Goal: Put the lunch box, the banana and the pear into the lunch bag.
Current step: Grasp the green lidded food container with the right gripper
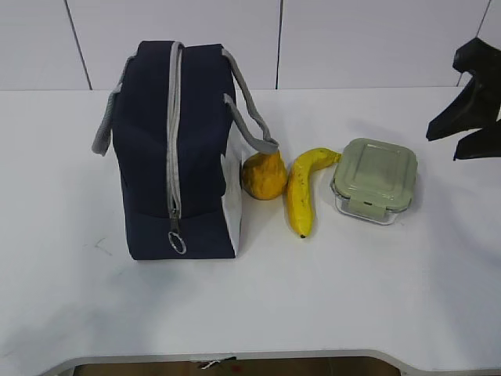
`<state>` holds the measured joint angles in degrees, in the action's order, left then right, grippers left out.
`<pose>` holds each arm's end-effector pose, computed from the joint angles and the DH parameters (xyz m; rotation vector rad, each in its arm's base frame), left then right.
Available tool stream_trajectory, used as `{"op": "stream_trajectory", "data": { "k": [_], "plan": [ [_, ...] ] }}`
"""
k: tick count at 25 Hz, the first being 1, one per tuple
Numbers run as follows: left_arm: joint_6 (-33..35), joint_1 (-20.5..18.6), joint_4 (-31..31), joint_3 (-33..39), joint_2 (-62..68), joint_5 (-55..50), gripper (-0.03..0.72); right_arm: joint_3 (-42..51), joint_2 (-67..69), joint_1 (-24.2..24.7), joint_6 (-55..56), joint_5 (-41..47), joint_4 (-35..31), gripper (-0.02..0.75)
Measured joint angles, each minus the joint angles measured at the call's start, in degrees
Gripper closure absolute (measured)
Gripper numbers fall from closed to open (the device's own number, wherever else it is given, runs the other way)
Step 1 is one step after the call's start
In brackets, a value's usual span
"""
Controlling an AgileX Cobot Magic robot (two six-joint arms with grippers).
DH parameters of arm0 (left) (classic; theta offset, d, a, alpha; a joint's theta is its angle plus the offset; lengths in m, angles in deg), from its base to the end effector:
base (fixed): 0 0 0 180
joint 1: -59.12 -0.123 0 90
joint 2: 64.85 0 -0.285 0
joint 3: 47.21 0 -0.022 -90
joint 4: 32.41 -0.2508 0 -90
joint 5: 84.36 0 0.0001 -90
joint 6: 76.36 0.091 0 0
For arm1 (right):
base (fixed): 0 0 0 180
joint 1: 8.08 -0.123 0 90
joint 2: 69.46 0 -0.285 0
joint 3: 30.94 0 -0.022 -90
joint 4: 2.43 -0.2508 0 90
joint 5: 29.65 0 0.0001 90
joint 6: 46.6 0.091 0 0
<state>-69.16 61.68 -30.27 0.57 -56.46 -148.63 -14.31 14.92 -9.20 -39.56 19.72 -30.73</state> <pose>-0.0076 -0.0027 0.2763 0.1820 2.0936 0.0036 0.2683 0.0380 0.3093 0.4254 2.5584 0.6519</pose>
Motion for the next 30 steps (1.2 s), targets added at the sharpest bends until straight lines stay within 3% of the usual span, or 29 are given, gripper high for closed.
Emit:
{"op": "stream_trajectory", "data": {
  "k": [5,9,14,21,25,30],
  "plan": [
    [0.0,0.0,0.0,0.0,0.0,0.0,0.449,-0.7,8.0,8.3,-14.3,6.8,-18.2,0.402],
    [0.0,0.0,0.0,0.0,0.0,0.0,0.449,-0.7,12.6,13.1,-25.7,12.0,-28.7,0.412],
    [0.0,0.0,0.0,0.0,0.0,0.0,0.449,-0.8,15.7,16.4,-31.1,12.4,-30.8,0.406],
    [0.0,0.0,-0.1,0.0,0.0,0.0,0.449,-0.8,20.3,17.0,-36.1,10.6,-29.8,0.261],
    [0.0,0.0,-0.1,0.0,0.0,0.0,0.449,-1.6,24.1,17.0,-38.8,9.5,-31.0,0.251],
    [0.0,0.0,-0.1,0.0,0.0,0.0,0.449,-1.7,29.1,17.0,-45.7,9.3,-37.4,0.245]
  ]
}}
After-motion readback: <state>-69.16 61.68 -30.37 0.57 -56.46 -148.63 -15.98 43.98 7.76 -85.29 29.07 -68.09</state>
